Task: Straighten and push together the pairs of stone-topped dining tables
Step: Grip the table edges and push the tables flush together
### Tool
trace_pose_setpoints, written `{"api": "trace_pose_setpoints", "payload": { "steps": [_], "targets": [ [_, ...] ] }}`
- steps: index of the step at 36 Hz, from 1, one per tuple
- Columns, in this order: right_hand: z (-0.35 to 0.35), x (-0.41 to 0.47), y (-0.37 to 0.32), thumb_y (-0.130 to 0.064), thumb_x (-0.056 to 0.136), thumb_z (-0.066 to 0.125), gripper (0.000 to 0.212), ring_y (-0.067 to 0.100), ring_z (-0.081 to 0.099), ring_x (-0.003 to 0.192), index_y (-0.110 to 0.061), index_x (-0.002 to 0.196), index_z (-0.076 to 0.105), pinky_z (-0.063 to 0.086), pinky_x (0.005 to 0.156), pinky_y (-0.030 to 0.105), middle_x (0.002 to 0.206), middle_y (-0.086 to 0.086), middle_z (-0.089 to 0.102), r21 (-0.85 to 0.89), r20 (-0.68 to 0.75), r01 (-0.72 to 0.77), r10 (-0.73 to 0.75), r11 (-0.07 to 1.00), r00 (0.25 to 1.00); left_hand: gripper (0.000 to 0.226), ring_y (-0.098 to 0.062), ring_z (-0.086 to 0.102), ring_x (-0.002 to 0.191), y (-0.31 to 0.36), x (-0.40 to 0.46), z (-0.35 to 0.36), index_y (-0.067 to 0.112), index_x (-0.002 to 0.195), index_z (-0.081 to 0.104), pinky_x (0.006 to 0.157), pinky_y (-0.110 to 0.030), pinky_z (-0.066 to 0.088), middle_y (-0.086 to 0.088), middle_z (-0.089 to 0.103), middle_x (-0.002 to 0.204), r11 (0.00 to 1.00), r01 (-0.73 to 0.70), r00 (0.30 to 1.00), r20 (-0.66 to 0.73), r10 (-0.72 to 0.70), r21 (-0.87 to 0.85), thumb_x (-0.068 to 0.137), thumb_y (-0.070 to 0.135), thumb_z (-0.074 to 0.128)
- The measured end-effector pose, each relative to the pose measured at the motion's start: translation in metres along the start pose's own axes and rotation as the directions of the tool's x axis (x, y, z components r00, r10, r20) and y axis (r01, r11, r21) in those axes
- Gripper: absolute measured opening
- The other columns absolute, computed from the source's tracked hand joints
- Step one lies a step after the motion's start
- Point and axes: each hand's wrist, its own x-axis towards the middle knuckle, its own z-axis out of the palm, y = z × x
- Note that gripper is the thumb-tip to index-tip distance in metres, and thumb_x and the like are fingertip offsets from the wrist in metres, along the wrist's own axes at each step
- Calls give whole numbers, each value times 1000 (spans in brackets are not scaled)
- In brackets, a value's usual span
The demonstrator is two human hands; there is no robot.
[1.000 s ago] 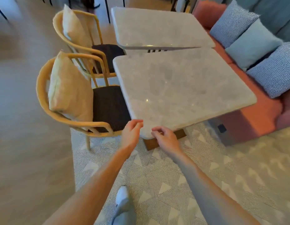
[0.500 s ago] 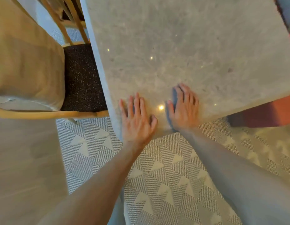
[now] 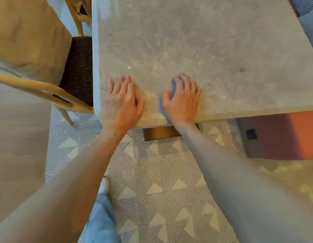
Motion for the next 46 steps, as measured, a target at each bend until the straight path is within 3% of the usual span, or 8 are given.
{"api": "trace_pose_setpoints", "payload": {
  "steps": [8, 12, 21, 27, 40, 46],
  "targets": [
    [4, 2, 1, -34, 84, 47, 48, 22, 46, 134, -15, 125, 65, 28, 114, 41, 145, 4, 54, -2, -32, 9, -9, 1000, 999, 45, -36, 54, 133, 0, 0, 0, -3, 119, 63, 117, -51, 33, -24, 63, 132, 998, 22, 997, -75, -26, -56, 86, 22, 46],
    [6, 3, 1, -33, 85, 49, 46, 23, 48, 132, -13, 122, 66, 30, 113, 43, 143, 6, 56, -7, -44, 16, -17, 1000, 999, 38, -35, 52, 134, -2, 1, 2, -3, 116, 64, 118, -51, 31, -22, 59, 137, 999, 19, 998, -62, -22, -40, 87, 18, 52],
    [3, 5, -4, -32, 84, 45, 47, 25, 49, 130, -11, 121, 64, 31, 112, 45, 140, 7, 57, -86, -16, 26, -27, 996, 999, 46, -34, 52, 134, -7, 6, 1, 1, 114, 64, 116, -51, 33, -19, 59, 139, 1000, -2, 1000, -17, 2, 9, 86, 29, 42],
    [3, 4, -6, -35, 86, 43, 49, 25, 48, 129, -11, 124, 61, 31, 112, 44, 140, 6, 56, -125, -2, 26, -27, 992, 1000, 38, -33, 53, 126, -9, 6, 0, 6, 110, 62, 95, -52, 50, -12, 64, 129, 999, -8, 1000, -18, 9, 53, 83, 29, 48],
    [6, 5, -6, -32, 85, 45, 42, 26, 52, 120, -10, 116, 63, 35, 109, 44, 128, 9, 62, -89, -60, 16, -21, 996, 998, 38, -37, 56, 115, -12, 9, -1, 2, 109, 62, 88, -50, 47, -15, 62, 128, 997, -39, 999, 26, 37, 74, 85, 30, 48],
    [9, 9, -10, -33, 85, 42, 45, 26, 52, 121, -10, 118, 63, 36, 108, 45, 129, 9, 61, -82, -62, 19, -24, 996, 998, 36, -33, 55, 117, -16, 14, -1, 6, 106, 62, 71, -51, 50, -10, 62, 125, 999, -24, 999, -36, 26, 40, 85, 30, 46]
  ]
}}
